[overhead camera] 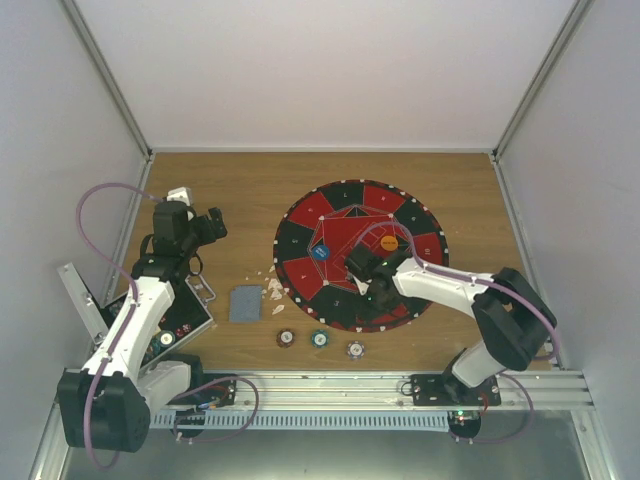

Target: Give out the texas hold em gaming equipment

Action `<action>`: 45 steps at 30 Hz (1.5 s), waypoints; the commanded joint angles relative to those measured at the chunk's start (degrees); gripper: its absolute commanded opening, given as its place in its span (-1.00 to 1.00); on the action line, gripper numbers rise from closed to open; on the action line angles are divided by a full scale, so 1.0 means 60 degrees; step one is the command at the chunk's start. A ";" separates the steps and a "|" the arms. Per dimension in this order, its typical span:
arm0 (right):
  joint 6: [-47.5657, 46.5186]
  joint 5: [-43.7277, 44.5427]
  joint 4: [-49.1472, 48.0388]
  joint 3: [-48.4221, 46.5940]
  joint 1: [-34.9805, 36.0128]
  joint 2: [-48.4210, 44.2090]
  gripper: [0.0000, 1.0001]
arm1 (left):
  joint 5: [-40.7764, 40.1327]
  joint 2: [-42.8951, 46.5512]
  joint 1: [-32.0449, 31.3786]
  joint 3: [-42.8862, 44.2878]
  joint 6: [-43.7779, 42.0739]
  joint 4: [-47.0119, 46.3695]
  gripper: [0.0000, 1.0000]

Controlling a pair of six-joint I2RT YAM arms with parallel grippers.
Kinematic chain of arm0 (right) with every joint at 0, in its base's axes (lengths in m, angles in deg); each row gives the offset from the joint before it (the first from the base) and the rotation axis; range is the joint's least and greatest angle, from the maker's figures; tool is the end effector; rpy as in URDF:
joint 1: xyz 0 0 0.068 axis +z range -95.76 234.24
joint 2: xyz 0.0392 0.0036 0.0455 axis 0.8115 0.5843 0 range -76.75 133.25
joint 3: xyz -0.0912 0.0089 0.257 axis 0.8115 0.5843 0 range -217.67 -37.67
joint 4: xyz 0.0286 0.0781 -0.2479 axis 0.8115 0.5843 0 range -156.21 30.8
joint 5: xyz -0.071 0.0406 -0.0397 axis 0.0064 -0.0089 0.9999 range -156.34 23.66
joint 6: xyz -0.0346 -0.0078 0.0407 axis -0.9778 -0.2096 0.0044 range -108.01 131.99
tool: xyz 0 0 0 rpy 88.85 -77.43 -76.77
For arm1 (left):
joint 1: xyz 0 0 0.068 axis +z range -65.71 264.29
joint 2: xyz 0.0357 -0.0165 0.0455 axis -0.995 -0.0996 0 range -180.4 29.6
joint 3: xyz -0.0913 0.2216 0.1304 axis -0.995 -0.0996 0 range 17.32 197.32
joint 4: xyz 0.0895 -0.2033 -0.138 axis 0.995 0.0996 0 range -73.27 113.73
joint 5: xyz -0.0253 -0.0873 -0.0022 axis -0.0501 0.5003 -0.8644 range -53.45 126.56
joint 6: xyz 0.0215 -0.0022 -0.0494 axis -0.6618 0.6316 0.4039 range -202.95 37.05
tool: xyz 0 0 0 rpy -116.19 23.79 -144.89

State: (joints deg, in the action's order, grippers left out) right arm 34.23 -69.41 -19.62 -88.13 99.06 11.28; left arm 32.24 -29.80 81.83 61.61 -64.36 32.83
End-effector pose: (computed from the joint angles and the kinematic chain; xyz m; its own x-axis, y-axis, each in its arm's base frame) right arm 0.1779 0.1796 0.1665 -0.9210 -0.3824 -0.0741 -0.3880 0.9175 0.0876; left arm 0.2313 -0.0072 0.2781 -0.4838 -0.2973 -0.8231 -0.1853 0.9540 -0.2357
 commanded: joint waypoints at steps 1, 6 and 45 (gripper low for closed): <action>-0.0321 0.0004 -0.0298 -0.0103 -0.0091 0.0344 -0.19 | -0.0272 0.0110 0.0023 -0.0102 0.0024 -0.0281 0.98; -0.0318 0.0269 -0.0128 -0.0174 -0.0099 0.0513 -0.03 | -0.0303 0.0057 0.0016 -0.0131 0.0039 -0.0293 0.98; 0.0618 0.0759 0.1252 -0.0412 0.3927 0.0026 0.44 | 0.0324 -0.0160 0.0014 -0.0204 0.0096 -0.0416 0.98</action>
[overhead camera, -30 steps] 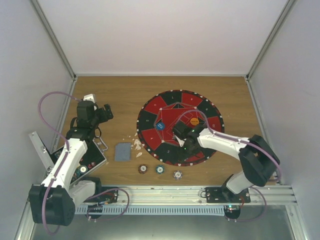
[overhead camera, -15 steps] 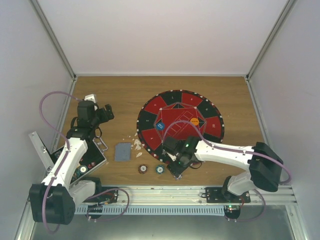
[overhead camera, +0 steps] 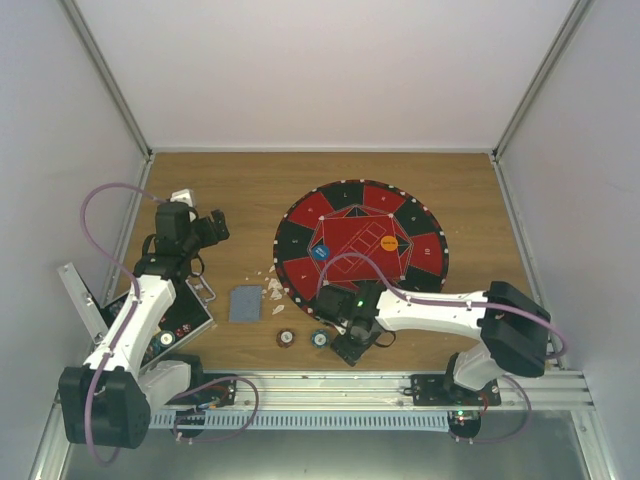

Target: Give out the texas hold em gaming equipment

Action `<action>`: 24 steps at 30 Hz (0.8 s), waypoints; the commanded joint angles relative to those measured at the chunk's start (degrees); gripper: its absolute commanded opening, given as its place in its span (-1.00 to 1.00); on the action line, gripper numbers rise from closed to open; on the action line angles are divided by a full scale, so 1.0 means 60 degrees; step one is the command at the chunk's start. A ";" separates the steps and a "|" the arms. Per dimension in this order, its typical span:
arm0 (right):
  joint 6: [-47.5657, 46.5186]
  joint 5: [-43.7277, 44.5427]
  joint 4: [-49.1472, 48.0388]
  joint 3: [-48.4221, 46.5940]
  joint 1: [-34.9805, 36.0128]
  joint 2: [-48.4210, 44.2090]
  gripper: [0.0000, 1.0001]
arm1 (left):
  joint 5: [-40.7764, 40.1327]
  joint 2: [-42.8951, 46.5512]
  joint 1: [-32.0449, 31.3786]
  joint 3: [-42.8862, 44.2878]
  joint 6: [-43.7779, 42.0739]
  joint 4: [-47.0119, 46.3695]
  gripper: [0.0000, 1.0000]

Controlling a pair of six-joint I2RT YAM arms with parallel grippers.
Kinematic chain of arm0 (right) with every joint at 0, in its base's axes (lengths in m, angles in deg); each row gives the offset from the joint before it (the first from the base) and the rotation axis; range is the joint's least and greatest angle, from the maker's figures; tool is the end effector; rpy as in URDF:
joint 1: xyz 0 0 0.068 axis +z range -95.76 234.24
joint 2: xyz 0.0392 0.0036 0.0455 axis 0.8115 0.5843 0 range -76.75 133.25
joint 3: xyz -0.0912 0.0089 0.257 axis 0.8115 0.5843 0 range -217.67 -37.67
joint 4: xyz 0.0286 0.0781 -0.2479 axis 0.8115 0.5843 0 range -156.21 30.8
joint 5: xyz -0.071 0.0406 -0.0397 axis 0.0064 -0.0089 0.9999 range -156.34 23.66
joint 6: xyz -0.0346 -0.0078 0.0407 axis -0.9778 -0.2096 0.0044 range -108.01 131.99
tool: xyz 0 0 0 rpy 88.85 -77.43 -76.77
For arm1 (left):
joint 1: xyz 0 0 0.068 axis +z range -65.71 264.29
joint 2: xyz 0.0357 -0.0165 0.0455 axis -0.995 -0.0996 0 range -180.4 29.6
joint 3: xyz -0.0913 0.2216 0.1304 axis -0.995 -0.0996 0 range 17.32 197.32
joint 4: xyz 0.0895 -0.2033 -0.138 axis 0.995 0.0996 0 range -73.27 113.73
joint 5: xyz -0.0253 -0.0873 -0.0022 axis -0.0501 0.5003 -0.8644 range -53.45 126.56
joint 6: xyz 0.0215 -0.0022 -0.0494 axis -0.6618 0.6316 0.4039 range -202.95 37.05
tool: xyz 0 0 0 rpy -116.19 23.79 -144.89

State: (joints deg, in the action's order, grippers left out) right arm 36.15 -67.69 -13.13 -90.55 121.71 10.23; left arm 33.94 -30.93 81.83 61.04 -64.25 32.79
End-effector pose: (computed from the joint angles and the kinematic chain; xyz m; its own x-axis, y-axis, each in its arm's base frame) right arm 0.0942 0.2294 0.1800 -0.7273 -0.6854 -0.0353 -0.6863 0.7262 0.0414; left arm 0.2339 -0.0084 0.2705 -0.5151 -0.2984 -0.8036 -0.1694 0.9544 -0.2458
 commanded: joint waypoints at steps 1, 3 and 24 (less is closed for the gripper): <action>0.0315 0.0517 0.0176 -0.0016 0.0164 0.0240 0.43 | 0.0036 0.0028 0.0014 -0.0110 0.0077 -0.0409 0.98; 0.0336 0.0555 0.0189 -0.0019 0.0168 0.0312 0.39 | 0.0032 0.0012 0.0014 -0.0110 0.0077 -0.0420 0.98; 0.0177 -0.0009 0.0133 0.0215 0.0182 0.0321 0.15 | 0.0076 -0.0025 0.0015 -0.0168 0.0092 -0.0464 0.98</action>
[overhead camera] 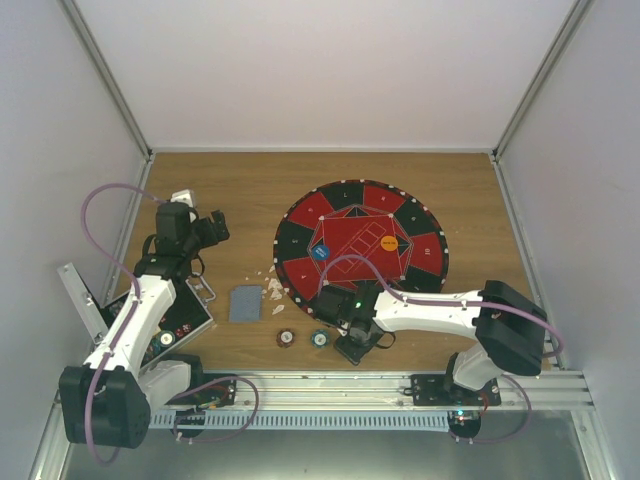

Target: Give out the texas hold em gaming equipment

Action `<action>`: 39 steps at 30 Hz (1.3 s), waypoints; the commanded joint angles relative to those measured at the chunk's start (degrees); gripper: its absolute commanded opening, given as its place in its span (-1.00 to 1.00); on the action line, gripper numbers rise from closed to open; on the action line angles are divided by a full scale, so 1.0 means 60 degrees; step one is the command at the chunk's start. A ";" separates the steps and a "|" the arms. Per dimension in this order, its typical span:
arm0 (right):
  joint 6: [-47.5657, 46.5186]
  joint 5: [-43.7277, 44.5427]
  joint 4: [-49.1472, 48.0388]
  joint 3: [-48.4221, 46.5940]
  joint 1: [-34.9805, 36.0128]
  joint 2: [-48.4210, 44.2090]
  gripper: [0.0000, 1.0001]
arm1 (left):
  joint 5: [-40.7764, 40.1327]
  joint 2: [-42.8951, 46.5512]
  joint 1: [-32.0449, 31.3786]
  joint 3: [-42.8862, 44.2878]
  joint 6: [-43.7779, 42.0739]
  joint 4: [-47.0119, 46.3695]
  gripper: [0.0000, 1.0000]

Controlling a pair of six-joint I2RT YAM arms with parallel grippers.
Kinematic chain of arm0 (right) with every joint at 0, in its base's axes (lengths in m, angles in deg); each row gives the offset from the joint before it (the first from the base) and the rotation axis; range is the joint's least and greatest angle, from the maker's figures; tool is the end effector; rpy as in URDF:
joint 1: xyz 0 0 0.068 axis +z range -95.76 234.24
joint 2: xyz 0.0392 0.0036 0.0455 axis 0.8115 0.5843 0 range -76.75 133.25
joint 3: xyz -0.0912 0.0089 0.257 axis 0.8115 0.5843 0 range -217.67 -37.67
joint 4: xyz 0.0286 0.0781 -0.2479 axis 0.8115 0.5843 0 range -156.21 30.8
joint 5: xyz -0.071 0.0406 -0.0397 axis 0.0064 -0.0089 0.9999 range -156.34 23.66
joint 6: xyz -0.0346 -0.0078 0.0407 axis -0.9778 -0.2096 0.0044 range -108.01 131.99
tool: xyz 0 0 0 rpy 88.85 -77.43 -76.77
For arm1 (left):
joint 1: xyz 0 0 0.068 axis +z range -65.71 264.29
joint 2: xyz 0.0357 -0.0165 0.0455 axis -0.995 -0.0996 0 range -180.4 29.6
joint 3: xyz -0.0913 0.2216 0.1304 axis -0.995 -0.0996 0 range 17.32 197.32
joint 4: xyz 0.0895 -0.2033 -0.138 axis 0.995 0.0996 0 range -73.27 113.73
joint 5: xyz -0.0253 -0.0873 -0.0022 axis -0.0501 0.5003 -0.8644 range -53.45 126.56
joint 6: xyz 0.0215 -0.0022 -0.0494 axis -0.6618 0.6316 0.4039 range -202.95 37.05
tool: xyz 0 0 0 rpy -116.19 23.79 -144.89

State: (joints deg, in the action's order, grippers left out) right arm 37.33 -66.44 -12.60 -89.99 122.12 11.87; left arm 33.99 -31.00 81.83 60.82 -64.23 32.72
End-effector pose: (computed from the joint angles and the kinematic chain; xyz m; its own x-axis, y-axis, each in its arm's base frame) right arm 0.0928 0.2286 0.1711 -0.7368 -0.6761 -0.0007 -0.6761 0.7368 0.0021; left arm 0.2338 -0.0084 0.2690 -0.5183 -0.2986 -0.8014 -0.1699 0.9543 -0.2457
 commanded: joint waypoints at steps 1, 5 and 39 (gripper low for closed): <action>-0.0033 -0.0229 0.0036 0.0124 0.0113 0.0061 0.14 | 0.0066 -0.0021 0.0014 -0.0132 0.0088 -0.0456 0.98; -0.0020 -0.0233 0.0017 0.0130 0.0114 0.0056 0.04 | 0.0059 -0.0008 0.0016 -0.0132 0.0089 -0.0460 0.98; -0.2772 -0.0642 0.0431 -0.3591 -0.3322 0.1708 -0.21 | -0.0271 0.0037 0.0014 0.0072 0.0137 -0.0366 0.98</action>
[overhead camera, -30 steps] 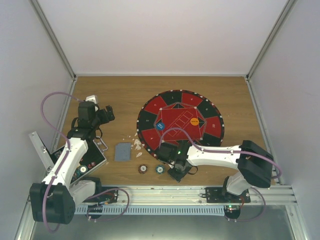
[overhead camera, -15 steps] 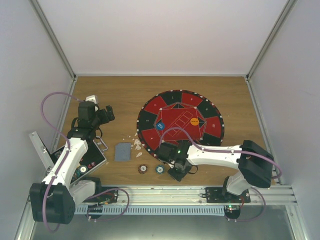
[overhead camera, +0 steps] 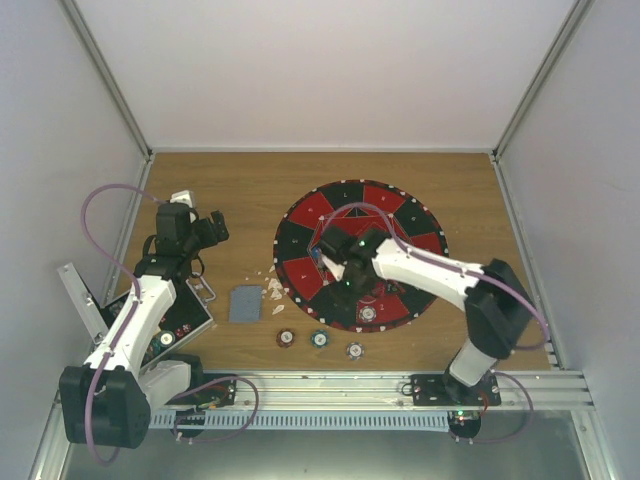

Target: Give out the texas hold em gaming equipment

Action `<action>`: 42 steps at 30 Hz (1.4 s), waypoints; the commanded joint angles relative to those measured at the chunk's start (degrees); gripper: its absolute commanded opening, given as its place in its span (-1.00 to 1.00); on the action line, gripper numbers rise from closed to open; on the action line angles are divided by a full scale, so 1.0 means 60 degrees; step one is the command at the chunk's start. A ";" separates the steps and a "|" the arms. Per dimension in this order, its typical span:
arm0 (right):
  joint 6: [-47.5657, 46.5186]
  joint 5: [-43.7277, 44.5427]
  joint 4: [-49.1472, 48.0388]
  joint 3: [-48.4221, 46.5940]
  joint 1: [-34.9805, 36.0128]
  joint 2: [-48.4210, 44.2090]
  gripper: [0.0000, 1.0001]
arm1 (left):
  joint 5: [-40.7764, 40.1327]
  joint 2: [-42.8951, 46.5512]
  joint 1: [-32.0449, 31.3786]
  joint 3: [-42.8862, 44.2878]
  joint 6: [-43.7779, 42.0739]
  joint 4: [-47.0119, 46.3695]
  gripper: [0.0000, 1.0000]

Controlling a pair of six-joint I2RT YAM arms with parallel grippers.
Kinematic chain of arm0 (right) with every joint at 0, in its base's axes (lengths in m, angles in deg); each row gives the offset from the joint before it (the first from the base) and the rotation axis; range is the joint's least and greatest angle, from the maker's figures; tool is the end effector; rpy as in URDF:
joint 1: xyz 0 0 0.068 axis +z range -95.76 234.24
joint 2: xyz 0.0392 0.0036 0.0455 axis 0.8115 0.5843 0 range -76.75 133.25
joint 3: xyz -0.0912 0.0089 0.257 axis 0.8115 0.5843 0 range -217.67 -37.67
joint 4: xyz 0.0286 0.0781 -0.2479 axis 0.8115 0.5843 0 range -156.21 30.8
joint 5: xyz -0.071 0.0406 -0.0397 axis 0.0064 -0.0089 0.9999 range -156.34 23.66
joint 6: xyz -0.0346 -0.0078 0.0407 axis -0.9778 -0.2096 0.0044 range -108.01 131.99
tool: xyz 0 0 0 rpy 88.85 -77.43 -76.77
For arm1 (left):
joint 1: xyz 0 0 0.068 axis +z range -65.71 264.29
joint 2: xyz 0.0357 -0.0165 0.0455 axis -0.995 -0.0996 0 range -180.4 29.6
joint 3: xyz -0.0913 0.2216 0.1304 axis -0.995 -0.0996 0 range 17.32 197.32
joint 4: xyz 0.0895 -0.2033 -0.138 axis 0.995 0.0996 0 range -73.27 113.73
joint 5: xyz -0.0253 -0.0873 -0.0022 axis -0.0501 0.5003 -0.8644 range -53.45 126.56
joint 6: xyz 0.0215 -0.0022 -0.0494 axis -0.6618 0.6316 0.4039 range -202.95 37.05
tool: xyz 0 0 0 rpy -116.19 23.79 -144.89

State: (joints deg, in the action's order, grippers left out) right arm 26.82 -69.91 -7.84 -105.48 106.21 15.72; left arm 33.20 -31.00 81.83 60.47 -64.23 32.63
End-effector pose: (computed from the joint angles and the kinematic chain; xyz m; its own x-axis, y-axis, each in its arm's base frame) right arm 0.1783 0.2317 0.2208 -0.7936 -0.5999 -0.1015 -0.6079 0.7888 0.0906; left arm 0.2335 -0.0079 0.2671 -0.5182 -0.2984 -0.8015 -0.1819 0.9542 -0.2376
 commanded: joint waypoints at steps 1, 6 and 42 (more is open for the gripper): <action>-0.1159 -0.0084 -0.0419 -0.1361 -0.0786 0.1436 -0.21 | -0.0154 0.0047 0.0014 0.0131 0.0146 -0.0358 0.98; -0.1669 -0.0203 -0.0446 -0.3124 -0.1039 0.3300 -0.21 | -0.0282 0.0001 0.0014 0.0153 0.0105 -0.0420 0.98; -0.1921 -0.0367 0.0264 -0.6945 -0.1048 0.4939 0.73 | -0.0130 -0.0170 0.0015 0.0243 0.0205 -0.0395 0.98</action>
State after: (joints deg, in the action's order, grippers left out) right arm 15.65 -71.88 -4.99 -155.91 100.18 57.29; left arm 32.57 -32.29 81.83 60.50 -62.98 32.39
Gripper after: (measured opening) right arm 0.841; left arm 0.990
